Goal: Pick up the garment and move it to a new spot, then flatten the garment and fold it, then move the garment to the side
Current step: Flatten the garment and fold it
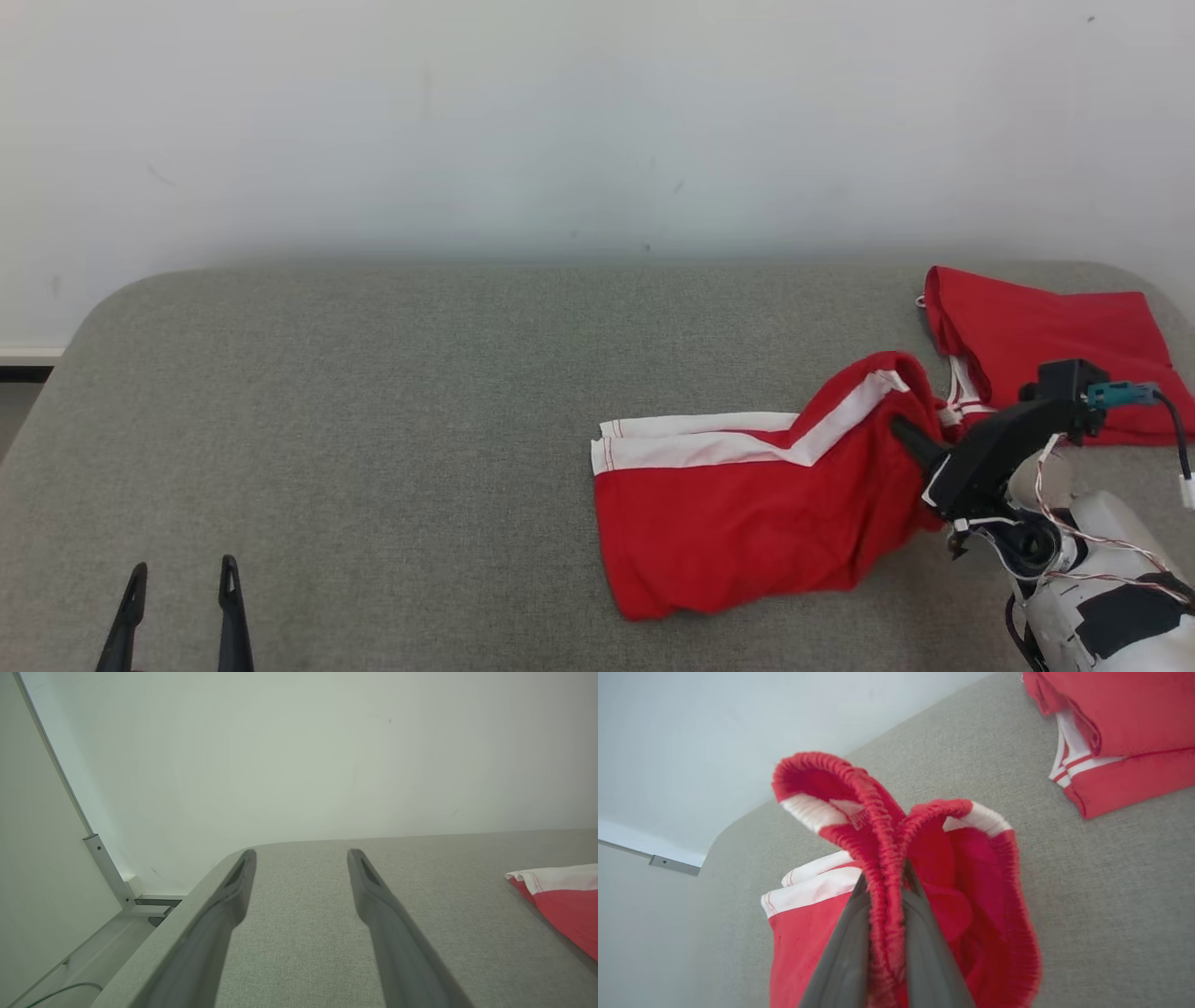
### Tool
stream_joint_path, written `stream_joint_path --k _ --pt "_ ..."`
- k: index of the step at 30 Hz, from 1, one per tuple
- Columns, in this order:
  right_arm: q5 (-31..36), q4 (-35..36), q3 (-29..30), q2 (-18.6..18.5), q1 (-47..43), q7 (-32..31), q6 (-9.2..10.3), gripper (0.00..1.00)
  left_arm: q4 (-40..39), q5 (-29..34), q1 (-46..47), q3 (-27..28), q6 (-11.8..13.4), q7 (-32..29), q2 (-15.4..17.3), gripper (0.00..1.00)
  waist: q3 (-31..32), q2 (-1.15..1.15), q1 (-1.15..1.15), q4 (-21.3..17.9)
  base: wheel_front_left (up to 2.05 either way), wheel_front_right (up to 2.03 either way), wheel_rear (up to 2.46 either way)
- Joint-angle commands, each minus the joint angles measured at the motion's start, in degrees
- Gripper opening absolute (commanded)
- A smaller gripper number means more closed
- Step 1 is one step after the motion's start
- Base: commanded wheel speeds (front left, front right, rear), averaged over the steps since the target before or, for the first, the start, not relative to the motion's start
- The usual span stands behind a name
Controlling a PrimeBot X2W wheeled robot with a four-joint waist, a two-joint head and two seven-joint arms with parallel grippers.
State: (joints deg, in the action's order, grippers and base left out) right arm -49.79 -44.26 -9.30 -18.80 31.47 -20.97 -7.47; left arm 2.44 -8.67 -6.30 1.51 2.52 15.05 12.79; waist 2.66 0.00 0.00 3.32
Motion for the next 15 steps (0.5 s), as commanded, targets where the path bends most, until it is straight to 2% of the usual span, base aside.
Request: stream_joint_path --k 1,5,8,15 --pt "-3.35 3.24 0.32 0.81 -1.19 -2.62 0.0 0.0 -0.3 -0.19 -0.69 0.24 0.14 0.13 -0.02 1.0 -0.33 0.0 0.0 -0.54 0.0 0.0 0.0" --pt "-6.92 7.62 0.61 2.42 -1.99 -6.05 0.0 0.0 -0.14 -0.27 -0.27 0.1 0.03 0.13 -0.35 1.0 -0.76 0.0 0.0 -0.84 0.0 0.0 0.0" --pt "-8.73 10.16 0.29 5.22 -2.37 -8.73 0.0 0.0 0.05 -0.22 0.5 -0.34 -0.16 0.13 -0.73 1.0 -1.13 0.0 0.0 -0.71 0.0 0.0 0.0" --pt "-6.15 8.99 -0.74 11.85 -0.91 -11.19 0.0 0.0 1.05 0.02 2.91 -1.71 -0.96 0.13 -1.61 1.0 -2.07 0.0 0.0 1.18 0.0 0.0 0.0"
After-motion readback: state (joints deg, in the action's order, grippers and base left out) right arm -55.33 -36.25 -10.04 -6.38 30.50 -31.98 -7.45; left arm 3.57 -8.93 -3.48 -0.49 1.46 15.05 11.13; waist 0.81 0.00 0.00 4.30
